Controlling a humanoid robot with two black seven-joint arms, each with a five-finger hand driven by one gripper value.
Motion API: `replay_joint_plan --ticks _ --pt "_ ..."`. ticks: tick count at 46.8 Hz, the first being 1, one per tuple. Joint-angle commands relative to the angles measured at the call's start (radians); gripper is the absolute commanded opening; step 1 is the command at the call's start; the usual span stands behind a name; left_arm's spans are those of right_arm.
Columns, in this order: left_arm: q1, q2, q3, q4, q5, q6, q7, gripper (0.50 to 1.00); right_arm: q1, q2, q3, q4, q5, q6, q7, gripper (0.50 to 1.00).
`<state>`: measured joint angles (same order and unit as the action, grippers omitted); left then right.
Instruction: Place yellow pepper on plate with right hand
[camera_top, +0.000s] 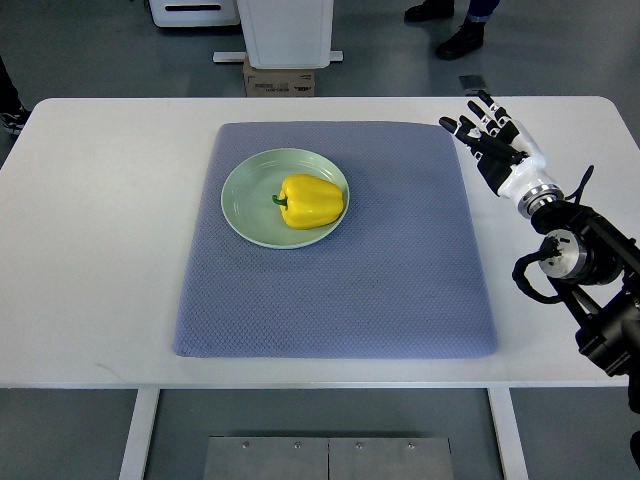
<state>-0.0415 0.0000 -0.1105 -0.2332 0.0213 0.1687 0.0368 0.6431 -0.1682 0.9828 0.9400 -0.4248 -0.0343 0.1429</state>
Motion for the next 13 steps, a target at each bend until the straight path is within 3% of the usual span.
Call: replay_joint_plan --ticks 1,13 --pt "-0.001 0.000 0.000 0.000 0.000 0.000 0.000 1.000 -0.020 0.013 -0.003 -0.003 0.000 -0.001 0.000 1.000" --pt "0.000 0.000 0.000 0.000 0.000 0.000 0.000 1.000 -0.056 0.021 0.007 -0.004 0.011 -0.004 0.004 1.000"
